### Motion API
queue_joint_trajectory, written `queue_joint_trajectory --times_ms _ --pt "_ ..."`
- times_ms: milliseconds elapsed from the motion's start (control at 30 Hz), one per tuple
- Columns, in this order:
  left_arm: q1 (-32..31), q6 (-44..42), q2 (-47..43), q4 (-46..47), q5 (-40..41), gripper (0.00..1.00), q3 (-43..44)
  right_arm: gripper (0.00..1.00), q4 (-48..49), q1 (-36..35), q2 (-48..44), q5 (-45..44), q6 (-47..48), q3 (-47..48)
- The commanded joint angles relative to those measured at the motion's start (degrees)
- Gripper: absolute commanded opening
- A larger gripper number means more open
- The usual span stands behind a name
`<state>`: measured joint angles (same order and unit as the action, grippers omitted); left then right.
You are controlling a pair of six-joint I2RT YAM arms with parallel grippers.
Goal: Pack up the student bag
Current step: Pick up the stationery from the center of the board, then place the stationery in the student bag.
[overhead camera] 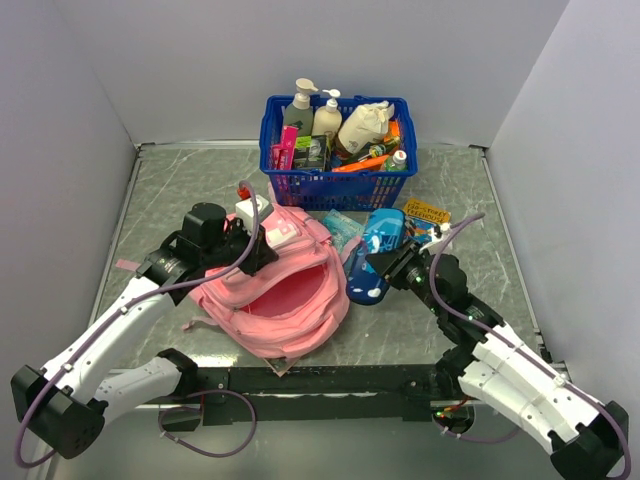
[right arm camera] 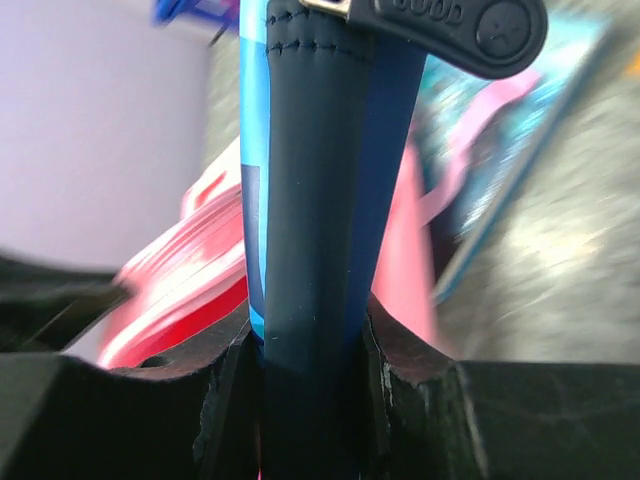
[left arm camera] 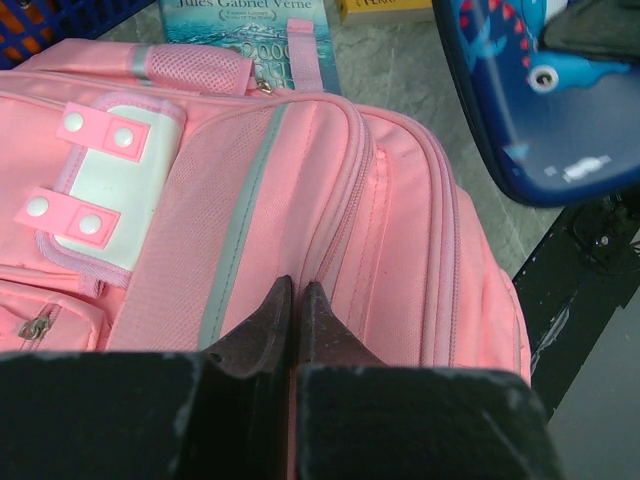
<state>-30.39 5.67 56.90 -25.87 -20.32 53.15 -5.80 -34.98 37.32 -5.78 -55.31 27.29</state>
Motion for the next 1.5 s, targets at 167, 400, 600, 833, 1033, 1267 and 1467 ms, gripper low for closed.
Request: queue_joint_trajectory --times_ms 167,400,600,833,1033,1267,1467 --pt "1.2 -4.0 2.1 10.1 6.2 0.01 5.4 0.35 1.3 -0.3 15.4 39.5 -5.5 12.2" --pt "2.2 -4.7 2.2 10.8 7.4 0.01 7.6 0.32 -1.3 -0.2 16.0 51.3 -4.7 13.6" --pt "3.1 -3.1 0.9 11.5 6.9 0.01 5.2 0.32 -3.9 -0.4 11.6 56.1 -6.9 12.4" --pt "3.9 -1.6 0.4 10.4 4.9 0.01 3.7 0.31 -10.6 -0.3 7.2 59.2 -6.3 12.6" --pt "4.2 -0.8 0.1 11.4 3.8 0.01 1.1 0.31 -9.8 -0.5 7.8 64.8 -6.1 11.7" --pt "4.4 0.7 -0.7 10.7 -1.8 0.01 4.6 0.32 3.1 -1.9 21.7 66.4 -10.5 10.9" --pt "4.5 5.8 -1.4 11.8 -11.3 0.01 6.0 0.3 7.0 -2.2 32.7 59.9 -14.7 16.0"
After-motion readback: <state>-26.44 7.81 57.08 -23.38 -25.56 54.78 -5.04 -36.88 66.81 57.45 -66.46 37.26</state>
